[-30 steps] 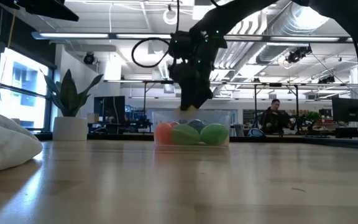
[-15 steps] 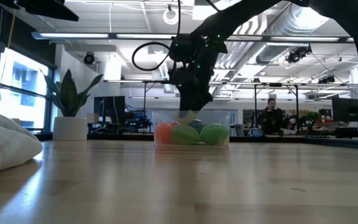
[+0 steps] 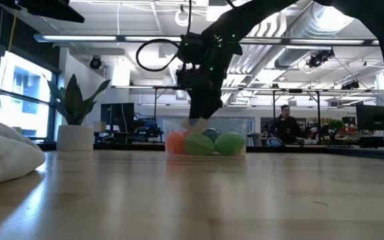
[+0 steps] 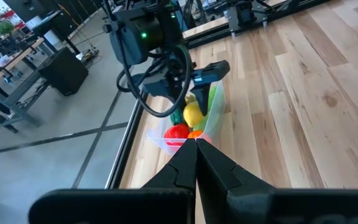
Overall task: Pick and placing Produce into tupperware
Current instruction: Put the lemon into the transparent bin, then return to Home Position
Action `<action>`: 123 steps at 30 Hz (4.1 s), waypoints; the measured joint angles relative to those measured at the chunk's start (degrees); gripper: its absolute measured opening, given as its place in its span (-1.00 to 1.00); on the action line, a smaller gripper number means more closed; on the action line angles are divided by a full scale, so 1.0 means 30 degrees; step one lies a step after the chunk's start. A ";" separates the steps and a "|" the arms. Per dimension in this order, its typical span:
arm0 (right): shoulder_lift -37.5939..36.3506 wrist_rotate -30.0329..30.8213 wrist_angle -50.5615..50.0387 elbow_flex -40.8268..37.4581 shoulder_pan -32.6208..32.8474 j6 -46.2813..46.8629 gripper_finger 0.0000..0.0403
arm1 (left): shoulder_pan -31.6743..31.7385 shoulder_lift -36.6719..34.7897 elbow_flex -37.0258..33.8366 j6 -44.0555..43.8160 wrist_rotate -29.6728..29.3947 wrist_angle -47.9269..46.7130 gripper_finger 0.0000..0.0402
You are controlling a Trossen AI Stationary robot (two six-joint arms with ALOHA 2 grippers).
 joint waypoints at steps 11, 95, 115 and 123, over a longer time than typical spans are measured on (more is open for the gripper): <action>0.0000 0.0069 -0.0051 0.0000 -0.0015 -0.0545 0.00 | -0.0007 -0.0007 -0.0001 0.0000 0.0000 0.0001 -1.00; -1.3956 0.3710 -0.7412 0.0029 0.2135 0.0782 -0.27 | 0.0000 -0.0007 0.0000 0.0000 0.0001 -0.0007 -1.00; -2.8484 0.0416 0.9365 -1.6471 0.2752 0.7350 -0.64 | -0.0004 -0.0007 -0.0007 0.0000 0.0001 -0.0002 -1.00; -3.2809 0.1419 1.2365 -2.1800 0.2683 0.9250 -0.73 | -0.0001 0.0000 -0.0007 0.0000 0.0000 -0.0007 -1.00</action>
